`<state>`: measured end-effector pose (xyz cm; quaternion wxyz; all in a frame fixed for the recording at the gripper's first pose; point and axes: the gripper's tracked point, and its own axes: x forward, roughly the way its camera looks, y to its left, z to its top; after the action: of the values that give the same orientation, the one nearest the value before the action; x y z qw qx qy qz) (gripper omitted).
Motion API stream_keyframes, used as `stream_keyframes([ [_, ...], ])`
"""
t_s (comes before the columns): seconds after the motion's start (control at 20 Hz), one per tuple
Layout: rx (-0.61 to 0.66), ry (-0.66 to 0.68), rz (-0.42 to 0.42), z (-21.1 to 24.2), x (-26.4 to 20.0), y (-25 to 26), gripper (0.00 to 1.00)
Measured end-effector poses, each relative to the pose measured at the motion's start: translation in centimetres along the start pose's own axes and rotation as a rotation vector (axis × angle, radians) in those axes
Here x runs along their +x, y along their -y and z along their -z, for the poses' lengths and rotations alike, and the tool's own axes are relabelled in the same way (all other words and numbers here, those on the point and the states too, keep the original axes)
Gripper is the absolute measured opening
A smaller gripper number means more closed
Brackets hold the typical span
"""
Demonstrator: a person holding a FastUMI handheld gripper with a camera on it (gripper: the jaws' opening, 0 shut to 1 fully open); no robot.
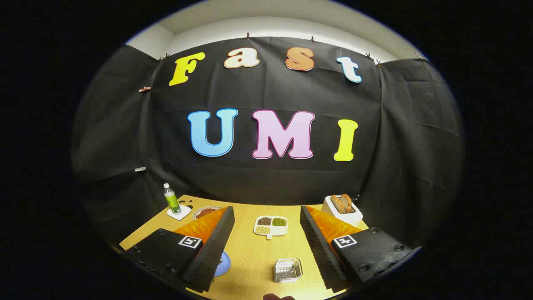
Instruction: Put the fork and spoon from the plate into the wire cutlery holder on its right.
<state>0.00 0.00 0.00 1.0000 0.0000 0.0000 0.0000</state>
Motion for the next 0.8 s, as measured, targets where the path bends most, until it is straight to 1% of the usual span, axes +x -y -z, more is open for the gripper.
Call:
stream_keyframes([
  [0.2,0.003,0.008,0.002,-0.22,0.40,0.04,0.98],
  [0.5,-0.002,-0.002,0.032,0.32,0.48,0.34,0.98],
  [0.8,-0.002,0.017,0.049,-0.15,0.12,0.52,0.98],
])
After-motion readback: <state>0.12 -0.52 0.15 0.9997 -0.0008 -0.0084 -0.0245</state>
